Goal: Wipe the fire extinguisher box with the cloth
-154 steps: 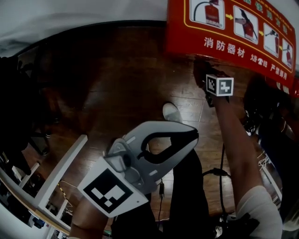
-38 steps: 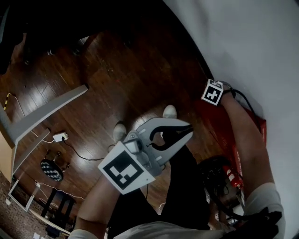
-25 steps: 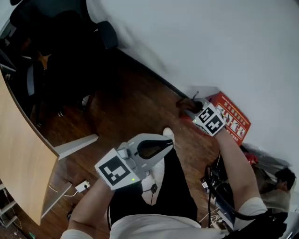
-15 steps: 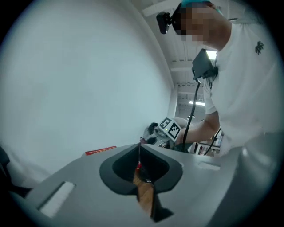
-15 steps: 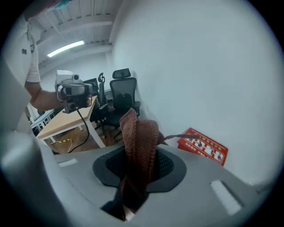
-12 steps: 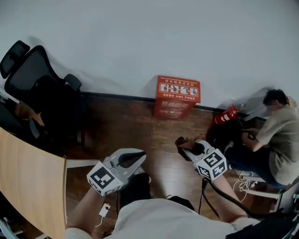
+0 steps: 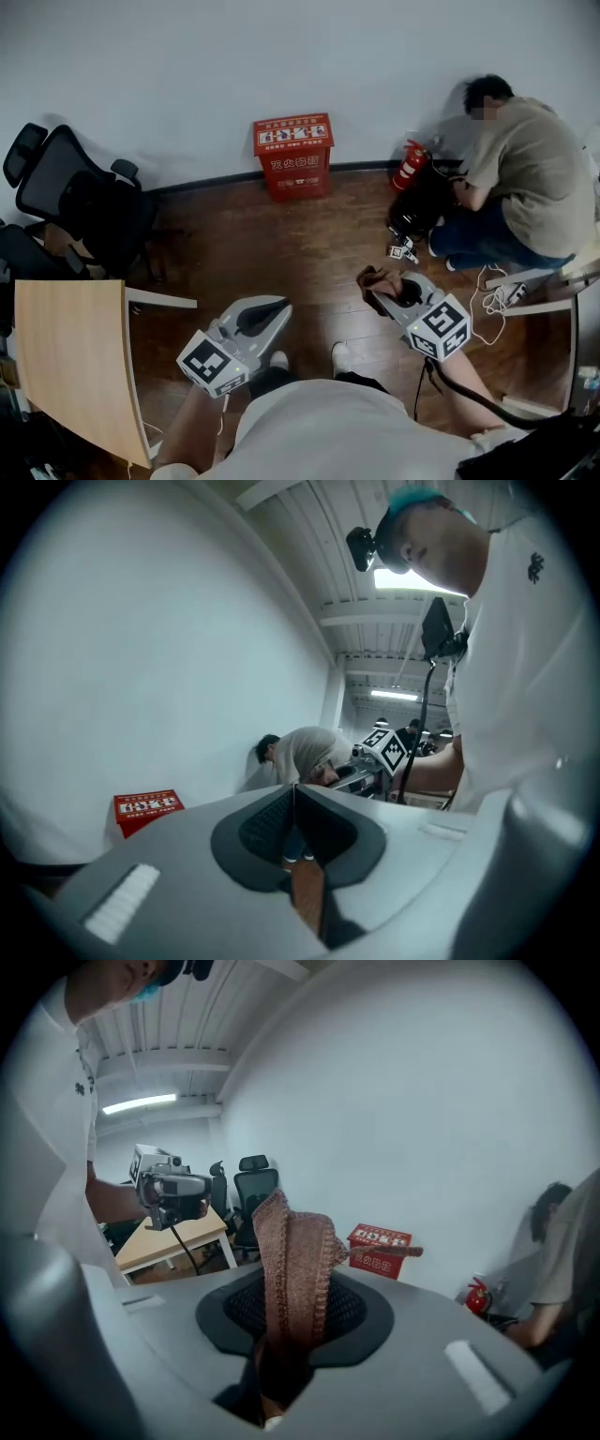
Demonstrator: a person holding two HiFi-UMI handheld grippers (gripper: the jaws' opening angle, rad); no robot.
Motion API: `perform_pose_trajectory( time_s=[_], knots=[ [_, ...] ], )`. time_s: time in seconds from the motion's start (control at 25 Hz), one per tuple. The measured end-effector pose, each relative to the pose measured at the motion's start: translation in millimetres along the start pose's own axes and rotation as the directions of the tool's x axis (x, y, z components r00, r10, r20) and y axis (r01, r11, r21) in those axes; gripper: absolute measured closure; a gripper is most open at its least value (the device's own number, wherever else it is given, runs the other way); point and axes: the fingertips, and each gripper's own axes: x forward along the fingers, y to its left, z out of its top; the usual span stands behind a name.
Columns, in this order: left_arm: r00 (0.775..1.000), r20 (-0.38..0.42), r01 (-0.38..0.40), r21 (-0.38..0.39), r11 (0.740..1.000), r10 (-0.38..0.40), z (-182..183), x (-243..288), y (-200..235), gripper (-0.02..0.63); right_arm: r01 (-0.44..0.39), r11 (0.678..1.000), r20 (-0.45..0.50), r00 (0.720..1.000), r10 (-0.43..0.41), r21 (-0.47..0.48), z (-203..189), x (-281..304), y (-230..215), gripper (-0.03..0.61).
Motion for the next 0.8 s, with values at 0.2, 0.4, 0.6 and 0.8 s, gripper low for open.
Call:
perform_pose_trajectory(
  time_s=[0.2, 0.4, 0.6, 0.8],
  knots=[
    [0.998, 0.008, 0.063, 0.014, 0.998, -0.063, 15.1, -30.7, -36.1, 0.609, 0.076, 0.995, 0.064, 0.995, -0.081, 0.066, -1.9, -45.0, 36.3, 0.482],
    [0.997, 0.013, 0.077, 0.040, 0.996, -0.077, 7.3, -82.5, -40.9, 0.609, 0.132, 0.989, 0.129, 0.982, -0.140, 0.072, 5.6, -46.1, 86.1, 0.483],
    [0.996, -0.013, 0.089, 0.028, 0.996, -0.089, -11.4, -115.6, -39.3, 0.609, 0.127, 0.990, 0.136, 0.982, -0.133, 0.053, 18.0, -33.7, 121.3, 0.485],
    [0.991, -0.010, 0.136, 0.021, 0.991, -0.135, -13.0, -127.0, -50.1, 0.609, 0.137, 0.988, 0.117, 0.983, -0.144, 0.064, 16.0, -34.9, 147.1, 0.485]
  ],
)
